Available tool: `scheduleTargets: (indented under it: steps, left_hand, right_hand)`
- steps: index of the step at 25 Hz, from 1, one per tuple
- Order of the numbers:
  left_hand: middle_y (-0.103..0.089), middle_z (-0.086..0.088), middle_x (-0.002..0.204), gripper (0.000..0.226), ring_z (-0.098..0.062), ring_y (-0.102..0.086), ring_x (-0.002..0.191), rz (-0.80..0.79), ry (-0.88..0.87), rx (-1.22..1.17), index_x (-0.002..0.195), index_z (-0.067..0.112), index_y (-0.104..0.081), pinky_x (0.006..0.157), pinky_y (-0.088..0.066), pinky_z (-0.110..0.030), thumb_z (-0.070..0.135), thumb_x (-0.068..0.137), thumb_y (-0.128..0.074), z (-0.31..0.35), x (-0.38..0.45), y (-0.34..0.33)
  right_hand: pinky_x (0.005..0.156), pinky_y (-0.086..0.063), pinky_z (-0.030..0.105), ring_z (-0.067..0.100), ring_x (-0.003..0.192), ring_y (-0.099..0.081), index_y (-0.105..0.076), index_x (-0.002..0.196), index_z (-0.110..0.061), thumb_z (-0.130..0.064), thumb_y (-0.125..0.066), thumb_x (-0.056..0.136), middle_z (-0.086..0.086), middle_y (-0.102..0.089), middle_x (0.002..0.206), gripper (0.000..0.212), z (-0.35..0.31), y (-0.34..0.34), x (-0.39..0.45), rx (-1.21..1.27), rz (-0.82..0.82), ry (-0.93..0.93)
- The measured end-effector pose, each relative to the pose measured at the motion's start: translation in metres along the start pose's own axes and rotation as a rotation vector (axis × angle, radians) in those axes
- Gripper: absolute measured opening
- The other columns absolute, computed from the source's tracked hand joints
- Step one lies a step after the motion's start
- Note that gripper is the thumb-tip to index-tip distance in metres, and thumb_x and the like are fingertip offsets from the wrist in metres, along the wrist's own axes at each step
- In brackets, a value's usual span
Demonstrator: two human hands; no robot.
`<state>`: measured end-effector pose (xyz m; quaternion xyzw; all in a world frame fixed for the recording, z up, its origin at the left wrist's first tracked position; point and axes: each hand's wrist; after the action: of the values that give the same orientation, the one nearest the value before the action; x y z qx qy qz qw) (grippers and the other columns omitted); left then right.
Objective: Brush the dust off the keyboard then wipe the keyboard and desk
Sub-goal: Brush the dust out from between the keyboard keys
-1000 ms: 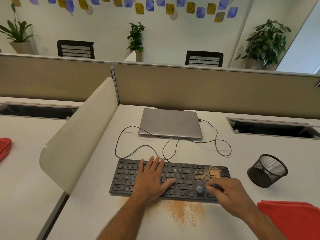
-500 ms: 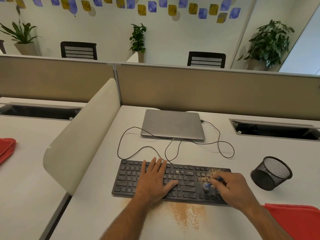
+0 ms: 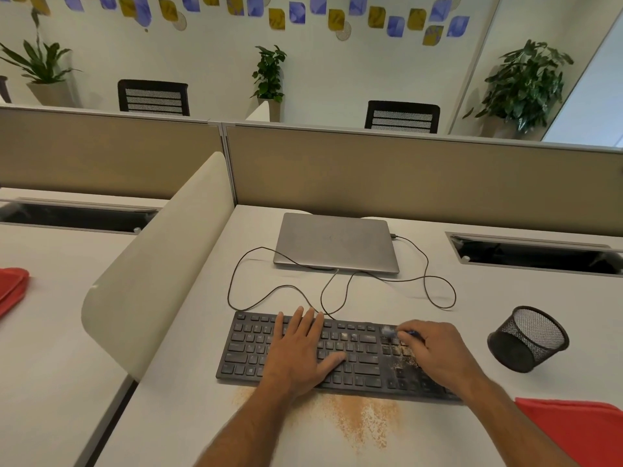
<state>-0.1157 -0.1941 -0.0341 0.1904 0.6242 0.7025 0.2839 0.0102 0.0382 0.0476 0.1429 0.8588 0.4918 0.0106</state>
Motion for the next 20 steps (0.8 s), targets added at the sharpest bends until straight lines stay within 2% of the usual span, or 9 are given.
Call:
scheduleTargets:
  steps: [3,5,7,9,12,15,17,20]
  left_hand:
    - [0.003,0.002,0.169,0.097,-0.017,0.014,0.153,0.005,-0.001,-0.005,0.160,0.026,0.002,0.121,0.015,-0.052,0.087,0.084,-0.003,-0.0001,-0.0002,0.0001]
    - [0.003,0.002,0.169,0.097,-0.017,0.014,0.153,0.006,-0.005,-0.007,0.160,0.026,0.002,0.121,0.015,-0.052,0.087,0.085,-0.003,0.0000,-0.0002,0.0005]
    - [0.003,0.002,0.169,0.098,-0.017,0.014,0.153,0.010,-0.004,-0.008,0.160,0.026,0.002,0.121,0.015,-0.052,0.087,0.084,-0.003,0.0003,-0.0005,0.0004]
    - [0.003,0.002,0.169,0.098,-0.017,0.014,0.153,0.007,-0.004,-0.006,0.160,0.026,0.003,0.121,0.014,-0.052,0.087,0.084,-0.003,0.0000,-0.0007,0.0005]
    - [0.003,0.002,0.169,0.098,-0.017,0.014,0.153,0.005,-0.005,-0.007,0.160,0.026,0.003,0.121,0.015,-0.052,0.087,0.085,-0.003,0.0004,0.0000,0.0004]
    - [0.003,0.002,0.169,0.098,-0.018,0.014,0.153,0.000,-0.006,-0.006,0.160,0.026,0.003,0.121,0.015,-0.052,0.087,0.084,-0.003,0.0002,0.0006,0.0010]
    - [0.003,0.002,0.169,0.098,-0.017,0.014,0.153,-0.004,-0.006,-0.009,0.160,0.026,0.003,0.121,0.014,-0.053,0.087,0.084,-0.003,0.0001,0.0007,0.0012]
    - [0.002,0.002,0.169,0.099,-0.017,0.014,0.153,-0.010,-0.005,-0.011,0.160,0.026,0.002,0.122,0.012,-0.053,0.087,0.083,-0.003,0.0000,0.0009,0.0014]
  right_hand:
    - [0.062,-0.051,0.025,0.005,0.064,-0.059,-0.072,0.083,-0.030,-0.023,-0.061,0.089,-0.015,-0.067,0.069,0.014,0.0022,0.0039,0.0033,-0.004,-0.140,-0.018]
    - [0.061,-0.051,0.024,0.004,0.064,-0.059,-0.070,0.082,-0.032,-0.022,-0.062,0.089,-0.016,-0.066,0.068,0.014,0.0031,0.0076,0.0064,0.028,-0.098,-0.016]
    - [0.069,-0.052,0.024,0.001,0.071,-0.061,-0.072,0.093,-0.032,-0.024,-0.061,0.090,-0.018,-0.069,0.079,0.013,0.0017,0.0069,0.0087,0.023,-0.054,-0.002]
    - [0.073,-0.054,0.027,0.003,0.074,-0.062,-0.073,0.099,-0.033,-0.027,-0.062,0.090,-0.018,-0.070,0.085,0.015,0.0007,0.0030,0.0083,-0.007,-0.117,0.015]
    - [0.064,-0.054,0.031,0.008,0.065,-0.061,-0.073,0.088,-0.034,-0.029,-0.063,0.088,-0.017,-0.068,0.075,0.012,0.0017,0.0039,0.0059,-0.016,-0.224,0.006]
    - [0.066,-0.052,0.023,0.004,0.069,-0.061,-0.073,0.092,-0.032,-0.030,-0.061,0.089,-0.020,-0.068,0.076,0.012,0.0041,0.0058,0.0067,-0.020,-0.139,0.026]
    - [0.068,-0.049,0.018,0.002,0.071,-0.060,-0.073,0.095,-0.030,-0.029,-0.060,0.090,-0.022,-0.067,0.079,0.014,0.0053,0.0067,0.0056,-0.065,-0.141,0.044]
    - [0.056,-0.044,0.017,0.006,0.061,-0.058,-0.073,0.088,-0.029,-0.027,-0.061,0.090,-0.019,-0.065,0.069,0.012,0.0071,0.0087,0.0028,-0.054,-0.175,0.021]
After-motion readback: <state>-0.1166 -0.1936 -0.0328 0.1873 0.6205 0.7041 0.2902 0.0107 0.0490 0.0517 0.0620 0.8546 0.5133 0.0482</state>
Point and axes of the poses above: each hand's wrist, its own x-axis towards the middle knuckle, its own y-axis out of the back of the hand, z = x × y
